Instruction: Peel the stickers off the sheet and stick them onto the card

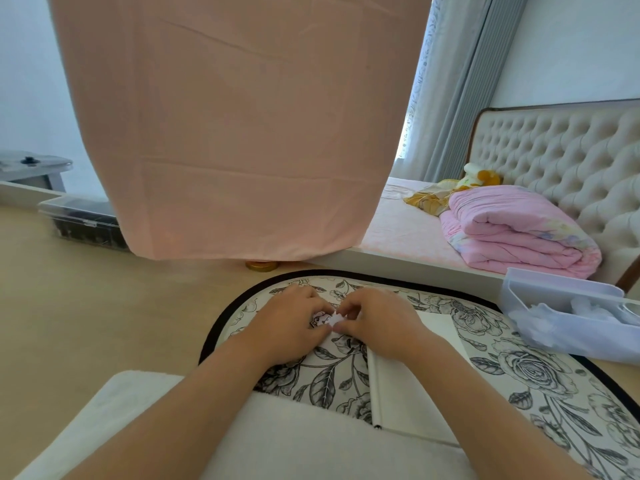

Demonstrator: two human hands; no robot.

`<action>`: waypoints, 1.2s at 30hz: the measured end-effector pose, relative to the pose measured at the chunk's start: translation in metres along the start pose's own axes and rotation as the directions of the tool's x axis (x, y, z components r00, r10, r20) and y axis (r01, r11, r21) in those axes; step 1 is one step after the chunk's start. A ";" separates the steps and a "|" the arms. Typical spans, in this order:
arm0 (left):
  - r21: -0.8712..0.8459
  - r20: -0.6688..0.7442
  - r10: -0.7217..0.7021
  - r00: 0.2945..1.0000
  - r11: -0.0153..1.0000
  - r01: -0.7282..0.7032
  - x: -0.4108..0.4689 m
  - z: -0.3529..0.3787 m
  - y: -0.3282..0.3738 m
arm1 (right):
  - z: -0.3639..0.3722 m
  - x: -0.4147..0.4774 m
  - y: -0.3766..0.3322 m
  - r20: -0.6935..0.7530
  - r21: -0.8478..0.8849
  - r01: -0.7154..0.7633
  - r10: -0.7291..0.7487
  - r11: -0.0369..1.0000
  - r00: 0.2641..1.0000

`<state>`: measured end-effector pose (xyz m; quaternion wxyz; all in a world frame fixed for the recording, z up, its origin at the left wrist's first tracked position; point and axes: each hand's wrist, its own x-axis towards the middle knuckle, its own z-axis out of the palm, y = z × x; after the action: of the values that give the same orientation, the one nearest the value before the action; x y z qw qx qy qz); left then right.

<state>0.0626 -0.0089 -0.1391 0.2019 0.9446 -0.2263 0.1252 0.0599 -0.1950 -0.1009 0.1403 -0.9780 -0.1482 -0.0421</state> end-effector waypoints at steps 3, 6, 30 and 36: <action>-0.016 0.003 -0.012 1.000 1.000 0.013 0.002 0.001 -0.001 | 0.004 0.000 0.004 -0.017 0.124 -0.053 0.055 0.991 0.998; -0.029 0.012 -0.021 1.000 0.999 0.021 0.002 0.000 -0.001 | 0.004 -0.002 0.011 -0.039 0.320 -0.042 0.058 0.946 0.998; -0.835 0.028 -0.363 0.931 0.504 0.222 -0.001 -0.019 0.041 | -0.012 -0.024 0.011 -0.229 0.724 0.076 0.136 0.685 0.964; -0.819 0.000 -0.378 0.926 0.531 0.217 0.001 -0.018 0.041 | -0.012 -0.025 0.009 -0.161 0.755 0.015 0.164 0.655 0.973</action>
<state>0.0408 -0.0347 -0.1093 0.6454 0.7581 -0.0742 0.0562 0.0384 -0.2136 -0.0946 0.5485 -0.8271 -0.0958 -0.0765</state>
